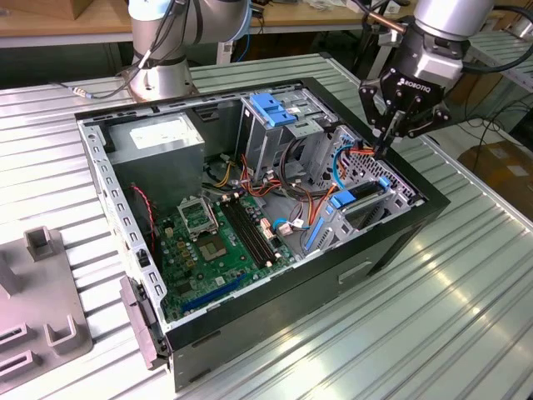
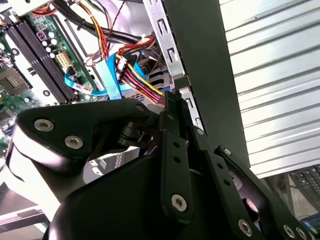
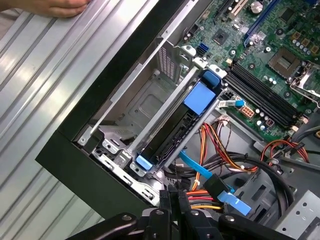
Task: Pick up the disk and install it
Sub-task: 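Insert the first disk wire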
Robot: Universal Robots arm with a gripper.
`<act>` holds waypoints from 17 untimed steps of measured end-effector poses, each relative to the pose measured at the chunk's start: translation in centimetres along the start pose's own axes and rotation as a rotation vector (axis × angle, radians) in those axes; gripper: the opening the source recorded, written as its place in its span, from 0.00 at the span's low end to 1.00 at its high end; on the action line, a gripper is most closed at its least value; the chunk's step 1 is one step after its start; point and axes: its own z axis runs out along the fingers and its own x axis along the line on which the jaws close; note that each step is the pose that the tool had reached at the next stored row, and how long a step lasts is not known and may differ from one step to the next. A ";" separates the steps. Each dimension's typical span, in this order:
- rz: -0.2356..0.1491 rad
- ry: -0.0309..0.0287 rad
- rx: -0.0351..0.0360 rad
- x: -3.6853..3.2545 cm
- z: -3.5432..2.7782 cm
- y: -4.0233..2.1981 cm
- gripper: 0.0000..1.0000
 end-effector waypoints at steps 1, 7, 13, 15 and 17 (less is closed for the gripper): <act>0.009 -0.0003 -0.0005 0.02 0.01 -0.03 0.17; 0.065 -0.0019 -0.0038 0.18 0.05 -0.23 0.17; 0.152 -0.0042 -0.0087 0.22 0.21 -0.16 0.17; 0.152 -0.0040 -0.0088 -0.10 0.21 0.32 0.17; 0.171 -0.0045 -0.0098 -0.30 0.26 0.57 0.17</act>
